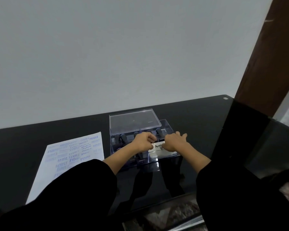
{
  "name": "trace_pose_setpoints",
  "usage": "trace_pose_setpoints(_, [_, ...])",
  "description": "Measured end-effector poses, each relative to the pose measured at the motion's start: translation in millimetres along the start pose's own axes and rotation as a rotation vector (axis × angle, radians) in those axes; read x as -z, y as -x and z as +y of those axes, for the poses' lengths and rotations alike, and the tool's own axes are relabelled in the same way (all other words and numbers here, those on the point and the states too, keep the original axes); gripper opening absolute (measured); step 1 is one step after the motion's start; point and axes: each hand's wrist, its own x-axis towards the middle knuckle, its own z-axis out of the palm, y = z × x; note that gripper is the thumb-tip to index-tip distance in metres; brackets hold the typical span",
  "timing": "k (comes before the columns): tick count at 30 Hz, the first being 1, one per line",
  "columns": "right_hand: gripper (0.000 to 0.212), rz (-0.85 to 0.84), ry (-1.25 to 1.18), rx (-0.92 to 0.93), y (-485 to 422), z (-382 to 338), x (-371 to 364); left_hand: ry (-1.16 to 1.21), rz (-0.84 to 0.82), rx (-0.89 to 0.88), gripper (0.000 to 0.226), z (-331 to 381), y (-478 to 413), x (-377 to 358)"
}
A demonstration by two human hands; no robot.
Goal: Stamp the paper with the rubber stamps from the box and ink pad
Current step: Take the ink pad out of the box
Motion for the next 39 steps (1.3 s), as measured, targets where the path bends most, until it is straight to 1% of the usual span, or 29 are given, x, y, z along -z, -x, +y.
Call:
trace_pose_setpoints(4, [0.039, -0.064, -0.011, -0.009, -4.4, -2.5, 0.4, -0.004, 0.004, -0.009, 0.042, -1.6, -1.6, 0.4])
trace_pose_setpoints(6, [0.039, -0.067, -0.014, -0.012, -4.6, -2.3, 0.4, -0.008, -0.003, -0.013, 0.043, -1.5, -1.2, 1.0])
trace_pose_setpoints(8, [0.040, -0.050, -0.041, -0.007, -4.7, -1.6, 0.5, -0.006, -0.012, -0.013, 0.044, -1.6, -1.3, 1.1])
trace_pose_setpoints(12, [0.044, 0.038, -0.152, -0.008, -3.3, -2.0, 3.3, -0.003, -0.026, -0.003, 0.048, -1.6, -2.3, 2.9])
trace_pose_setpoints(17, [0.047, -0.007, -0.051, -0.028, -0.6, -6.2, 1.5, -0.007, -0.049, -0.010, 0.050, -1.5, 0.1, 3.0])
trace_pose_setpoints(20, [0.053, 0.016, -0.032, -0.052, -0.3, -12.7, -0.4, -0.018, -0.061, -0.030, 0.050, -2.0, 1.5, 2.0])
trace_pose_setpoints(24, [0.053, 0.041, -0.127, -0.091, -2.5, -16.5, 1.8, -0.022, -0.064, -0.052, 0.050, -4.1, 3.2, 1.8])
trace_pose_setpoints(28, [0.063, 0.067, -0.229, -0.130, -1.3, -12.7, 5.2, -0.029, -0.066, -0.077, 0.051, -7.2, 3.8, 2.0])
trace_pose_setpoints(31, [0.057, 0.044, -0.288, -0.133, 3.5, -11.3, 10.3, -0.016, -0.065, -0.074, 0.051, -7.9, 4.4, 2.5])
trace_pose_setpoints(34, [0.050, 0.093, -0.332, -0.124, 6.5, -14.4, 17.9, -0.011, -0.077, -0.070, 0.054, -6.4, 5.4, 3.5])
trace_pose_setpoints(39, [0.053, 0.190, -0.353, -0.102, 6.6, -14.0, 25.3, -0.045, -0.083, -0.085, 0.058, 2.5, 7.7, 0.7])
